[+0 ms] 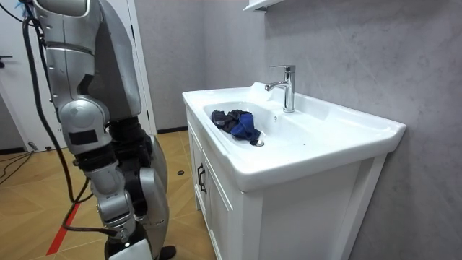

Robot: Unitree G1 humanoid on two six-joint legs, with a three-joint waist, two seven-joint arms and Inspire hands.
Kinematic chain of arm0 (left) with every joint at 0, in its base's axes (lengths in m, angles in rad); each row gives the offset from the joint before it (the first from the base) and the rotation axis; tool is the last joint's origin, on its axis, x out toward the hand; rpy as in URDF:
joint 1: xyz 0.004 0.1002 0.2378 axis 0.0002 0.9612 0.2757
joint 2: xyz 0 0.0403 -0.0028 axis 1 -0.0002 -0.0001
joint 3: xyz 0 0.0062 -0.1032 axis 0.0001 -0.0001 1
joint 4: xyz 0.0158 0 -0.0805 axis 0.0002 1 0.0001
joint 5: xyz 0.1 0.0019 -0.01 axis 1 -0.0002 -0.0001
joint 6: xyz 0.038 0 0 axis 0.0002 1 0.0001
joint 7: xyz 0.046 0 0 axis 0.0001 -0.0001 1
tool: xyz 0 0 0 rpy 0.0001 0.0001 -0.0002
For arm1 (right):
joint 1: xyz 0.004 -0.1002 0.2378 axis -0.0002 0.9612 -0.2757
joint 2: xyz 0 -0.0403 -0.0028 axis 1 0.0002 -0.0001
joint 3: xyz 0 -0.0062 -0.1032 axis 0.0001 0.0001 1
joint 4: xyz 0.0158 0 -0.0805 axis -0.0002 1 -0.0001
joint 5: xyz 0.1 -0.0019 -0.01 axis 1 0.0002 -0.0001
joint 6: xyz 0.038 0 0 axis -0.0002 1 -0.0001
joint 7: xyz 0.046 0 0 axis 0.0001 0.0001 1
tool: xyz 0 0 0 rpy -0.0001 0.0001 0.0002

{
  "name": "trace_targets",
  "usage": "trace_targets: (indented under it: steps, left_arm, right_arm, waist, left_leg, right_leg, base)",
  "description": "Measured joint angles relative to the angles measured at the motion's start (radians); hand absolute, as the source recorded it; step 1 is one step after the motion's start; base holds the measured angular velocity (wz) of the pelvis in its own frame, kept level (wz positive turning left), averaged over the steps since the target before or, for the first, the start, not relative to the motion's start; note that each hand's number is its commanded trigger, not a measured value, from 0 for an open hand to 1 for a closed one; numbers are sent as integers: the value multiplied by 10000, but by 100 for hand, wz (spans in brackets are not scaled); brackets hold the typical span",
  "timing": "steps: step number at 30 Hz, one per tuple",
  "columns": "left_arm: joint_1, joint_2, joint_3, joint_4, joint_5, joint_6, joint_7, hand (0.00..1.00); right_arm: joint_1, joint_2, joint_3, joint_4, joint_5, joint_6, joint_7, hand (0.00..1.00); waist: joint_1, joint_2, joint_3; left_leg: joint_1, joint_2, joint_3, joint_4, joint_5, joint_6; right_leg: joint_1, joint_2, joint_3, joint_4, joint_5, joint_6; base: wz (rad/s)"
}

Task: Wipe basin

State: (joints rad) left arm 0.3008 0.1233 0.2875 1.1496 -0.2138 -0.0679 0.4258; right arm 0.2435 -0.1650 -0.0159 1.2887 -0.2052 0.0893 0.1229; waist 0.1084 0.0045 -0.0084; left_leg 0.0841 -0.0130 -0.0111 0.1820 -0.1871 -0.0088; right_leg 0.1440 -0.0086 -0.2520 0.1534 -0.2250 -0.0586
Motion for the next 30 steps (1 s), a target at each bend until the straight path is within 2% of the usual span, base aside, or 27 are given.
trace_targets:
  steps: [3,6,10,17,26,30]
  left_arm:
    - [-87,3,-187,96,936,374,-738,0]
    - [-130,11,-490,105,1165,652,-1188,0]
    - [-289,14,-894,98,1529,802,-1676,0]
    - [-535,8,-1066,93,1871,946,-2022,0]
    - [-537,12,-1279,117,1878,1173,-2581,0]
    - [-524,18,-1458,144,2292,1541,-2925,0]
  right_arm:
    - [-54,-4,200,162,-12,167,150,0]
    - [-208,-5,418,366,-1,217,369,0]
    - [-425,-4,549,473,-79,226,558,0]
    - [-474,32,733,504,-322,242,747,0]
    - [-466,200,753,527,-413,572,768,0]
    - [-474,207,754,406,-715,679,767,0]
  waist:
    - [-119,-26,16]
    - [-272,-82,78]
    - [-517,-175,142]
    - [-731,-198,149]
    - [-766,-292,148]
    - [-785,-365,148]
  left_leg:
    - [3,6,104,3,0,2]
    - [12,13,174,2,0,2]
    - [-13,27,416,-17,0,2]
    - [23,23,637,-57,1,3]
    - [175,29,691,-170,1,4]
    - [172,30,652,-151,0,4]
  right_leg:
    - [4,-4,10,5,0,0]
    - [-1,-3,40,3,0,0]
    - [-17,-7,52,-14,-8,10]
    - [-27,-20,194,-29,-18,27]
    - [-7,-1,421,-13,-23,33]
    - [0,-1,399,-11,-24,33]
  base:
    - [0]
    - [-3]
    - [-1]
    - [-4]
    - [-6]
    - [1]
